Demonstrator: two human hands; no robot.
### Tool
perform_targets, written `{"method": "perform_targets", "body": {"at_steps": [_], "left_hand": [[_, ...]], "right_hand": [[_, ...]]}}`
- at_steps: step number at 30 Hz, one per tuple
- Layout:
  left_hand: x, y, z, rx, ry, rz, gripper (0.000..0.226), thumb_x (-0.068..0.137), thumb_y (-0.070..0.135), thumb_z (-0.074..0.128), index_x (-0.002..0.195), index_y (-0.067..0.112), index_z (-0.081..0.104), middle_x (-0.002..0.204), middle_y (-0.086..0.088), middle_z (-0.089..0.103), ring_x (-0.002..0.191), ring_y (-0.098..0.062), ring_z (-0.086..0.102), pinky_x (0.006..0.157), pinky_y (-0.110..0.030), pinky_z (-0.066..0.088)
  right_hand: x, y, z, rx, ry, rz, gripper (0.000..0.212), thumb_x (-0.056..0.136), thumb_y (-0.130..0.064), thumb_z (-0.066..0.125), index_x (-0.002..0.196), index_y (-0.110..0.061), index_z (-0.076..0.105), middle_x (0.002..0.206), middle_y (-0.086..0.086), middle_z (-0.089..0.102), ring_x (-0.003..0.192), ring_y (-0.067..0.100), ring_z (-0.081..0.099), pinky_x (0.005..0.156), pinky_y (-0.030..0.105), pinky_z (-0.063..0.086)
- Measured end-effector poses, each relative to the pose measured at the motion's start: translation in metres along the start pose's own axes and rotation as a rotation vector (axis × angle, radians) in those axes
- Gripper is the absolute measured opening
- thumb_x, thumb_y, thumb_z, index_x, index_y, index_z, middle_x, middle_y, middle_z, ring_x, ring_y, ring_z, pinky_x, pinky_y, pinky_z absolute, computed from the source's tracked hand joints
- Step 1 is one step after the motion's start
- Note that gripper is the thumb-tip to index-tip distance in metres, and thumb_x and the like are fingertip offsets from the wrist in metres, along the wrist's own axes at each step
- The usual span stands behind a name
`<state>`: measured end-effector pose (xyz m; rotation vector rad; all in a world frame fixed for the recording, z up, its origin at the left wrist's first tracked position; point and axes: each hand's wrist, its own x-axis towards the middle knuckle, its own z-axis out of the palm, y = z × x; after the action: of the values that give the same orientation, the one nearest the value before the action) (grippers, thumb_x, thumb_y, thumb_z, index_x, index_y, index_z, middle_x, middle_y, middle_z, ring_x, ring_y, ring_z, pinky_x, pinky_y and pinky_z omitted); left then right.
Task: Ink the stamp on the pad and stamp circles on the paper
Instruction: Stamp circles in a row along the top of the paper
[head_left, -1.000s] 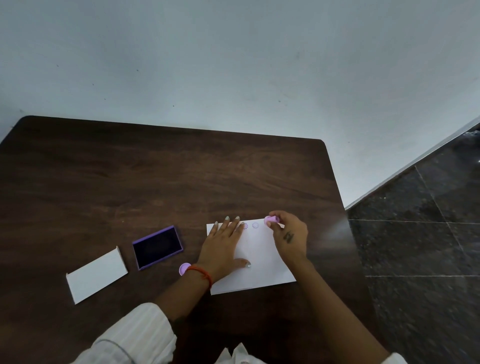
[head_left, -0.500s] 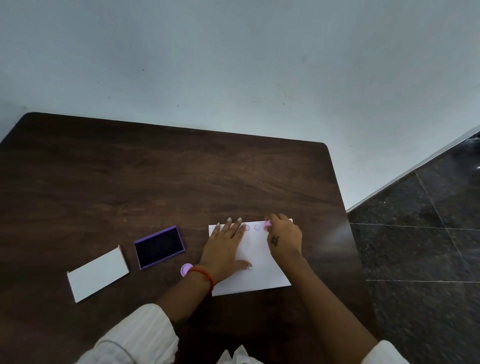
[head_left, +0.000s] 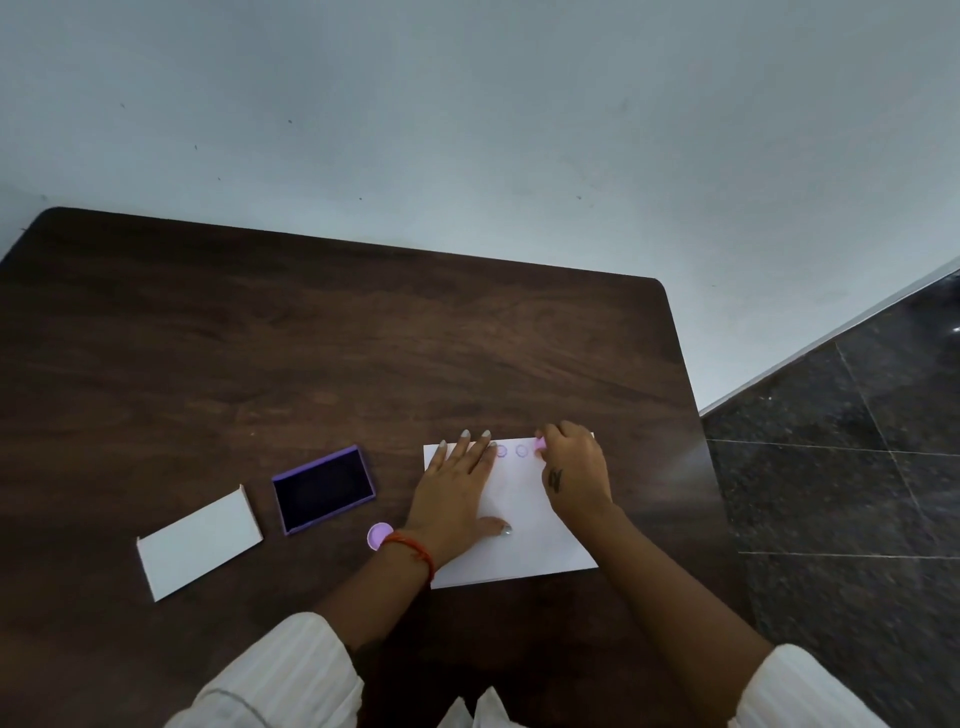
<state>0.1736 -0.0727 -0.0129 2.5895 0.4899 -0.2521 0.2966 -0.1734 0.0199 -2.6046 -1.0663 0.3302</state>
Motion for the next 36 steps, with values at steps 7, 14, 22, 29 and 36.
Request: {"method": "perform_targets", "body": {"at_steps": [7, 14, 22, 29, 36], "left_hand": [[-0.001, -0.001, 0.001, -0.014, 0.007, 0.005, 0.093, 0.082, 0.054, 0.055, 0.145, 0.017, -0.002, 0.158, -0.002, -0.004, 0.145, -0.02, -0.008, 0.115, -0.035, -0.009], [0.0, -0.001, 0.003, -0.019, 0.006, -0.004, 0.092, 0.082, 0.055, 0.054, 0.145, 0.018, -0.003, 0.158, -0.001, -0.005, 0.145, -0.02, -0.008, 0.116, -0.036, -0.009], [-0.001, -0.001, 0.003, -0.038, 0.015, -0.003, 0.091, 0.082, 0.055, 0.053, 0.145, 0.018, -0.002, 0.158, -0.001, -0.004, 0.145, -0.02, -0.007, 0.119, -0.04, -0.004], [-0.002, -0.001, 0.003, -0.019, 0.022, 0.01, 0.092, 0.081, 0.055, 0.054, 0.145, 0.017, -0.001, 0.158, -0.002, -0.003, 0.145, -0.02, -0.007, 0.117, -0.036, -0.007], [-0.003, 0.001, -0.004, 0.005, 0.006, 0.029, 0.095, 0.079, 0.055, 0.057, 0.145, 0.013, 0.004, 0.158, -0.004, 0.001, 0.145, -0.022, -0.003, 0.117, -0.037, -0.005]], "right_hand": [[-0.001, 0.005, 0.002, -0.012, 0.029, -0.088, 0.025, 0.08, 0.003, 0.059, 0.104, 0.002, 0.061, 0.105, 0.021, 0.067, 0.098, 0.033, 0.059, 0.085, 0.037, 0.049], [0.0, 0.009, 0.006, -0.02, 0.075, -0.136, 0.024, 0.077, 0.004, 0.064, 0.101, 0.002, 0.064, 0.099, 0.021, 0.069, 0.091, 0.035, 0.062, 0.082, 0.038, 0.052], [0.0, 0.012, 0.009, -0.045, 0.133, -0.186, 0.024, 0.069, 0.006, 0.072, 0.092, 0.003, 0.067, 0.088, 0.021, 0.072, 0.079, 0.035, 0.066, 0.072, 0.038, 0.056], [0.001, 0.016, 0.007, -0.045, 0.1, -0.216, 0.022, 0.071, 0.003, 0.071, 0.093, 0.003, 0.066, 0.09, 0.022, 0.071, 0.082, 0.035, 0.066, 0.074, 0.038, 0.055], [0.004, 0.018, -0.012, 0.166, 0.082, -0.054, 0.012, 0.085, -0.008, 0.059, 0.091, -0.002, 0.068, 0.093, 0.016, 0.07, 0.085, 0.025, 0.062, 0.075, 0.027, 0.046]]}}
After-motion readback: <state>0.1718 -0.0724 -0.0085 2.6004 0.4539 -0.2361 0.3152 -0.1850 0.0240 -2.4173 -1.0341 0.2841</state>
